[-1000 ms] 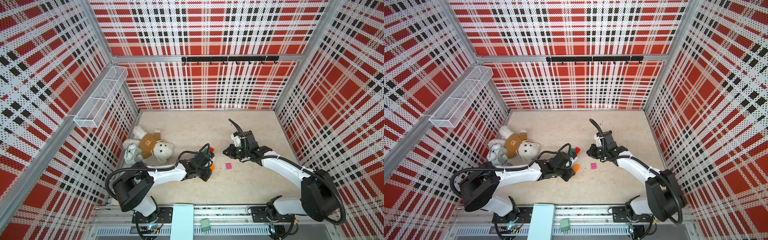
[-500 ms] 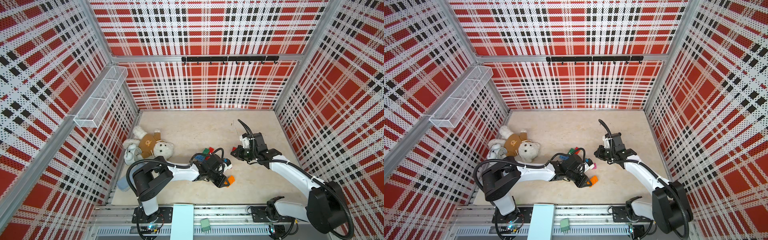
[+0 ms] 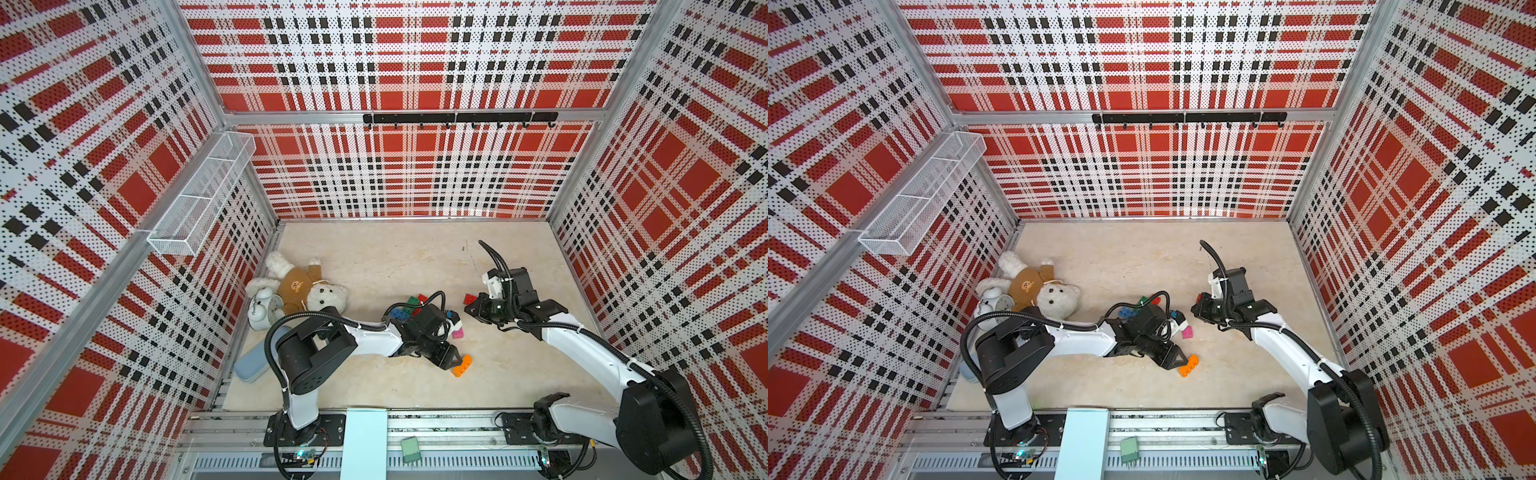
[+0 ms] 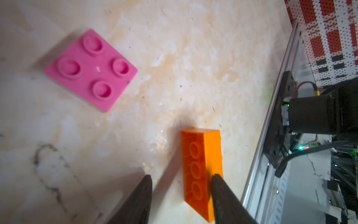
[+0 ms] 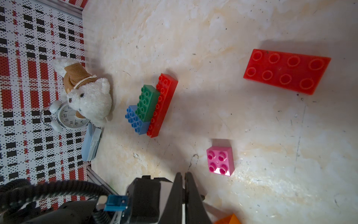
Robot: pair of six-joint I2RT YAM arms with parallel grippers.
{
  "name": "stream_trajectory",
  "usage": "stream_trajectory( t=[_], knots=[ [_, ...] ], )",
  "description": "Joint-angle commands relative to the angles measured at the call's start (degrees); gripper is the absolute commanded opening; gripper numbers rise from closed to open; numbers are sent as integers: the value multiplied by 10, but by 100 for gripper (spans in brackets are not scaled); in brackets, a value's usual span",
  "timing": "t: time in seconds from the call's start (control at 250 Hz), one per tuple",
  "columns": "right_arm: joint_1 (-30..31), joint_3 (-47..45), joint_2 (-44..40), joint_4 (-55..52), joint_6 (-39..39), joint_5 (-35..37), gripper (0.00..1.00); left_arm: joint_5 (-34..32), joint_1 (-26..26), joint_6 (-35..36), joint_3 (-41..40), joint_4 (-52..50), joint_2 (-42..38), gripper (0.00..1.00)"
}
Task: Assemble a small pinwheel with lego
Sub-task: Pick up the lego brick from the center of the board.
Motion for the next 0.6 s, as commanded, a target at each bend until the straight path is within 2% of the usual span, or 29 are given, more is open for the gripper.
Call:
stream_trajectory(
  t=[0.0,0.12,0.264,0.452,0.596],
  knots=[
    [-2,-3,-10,8,-7,3,8,-44,4,13,7,-5,-12,51],
    [-2,-2,-11,-2,-12,4,7,-47,5,22,5,-11,-14,46],
    [-10,-19,-57,-42,-3,35,6,-44,-4,31,-11,-2,-59,47],
    [-18,-46,-81,-85,5,40,4,-56,-1,48,-17,-10,-76,45],
    [-18,-83,-125,-108,53,45,0,-65,-26,89,-14,-44,-105,43]
  ],
)
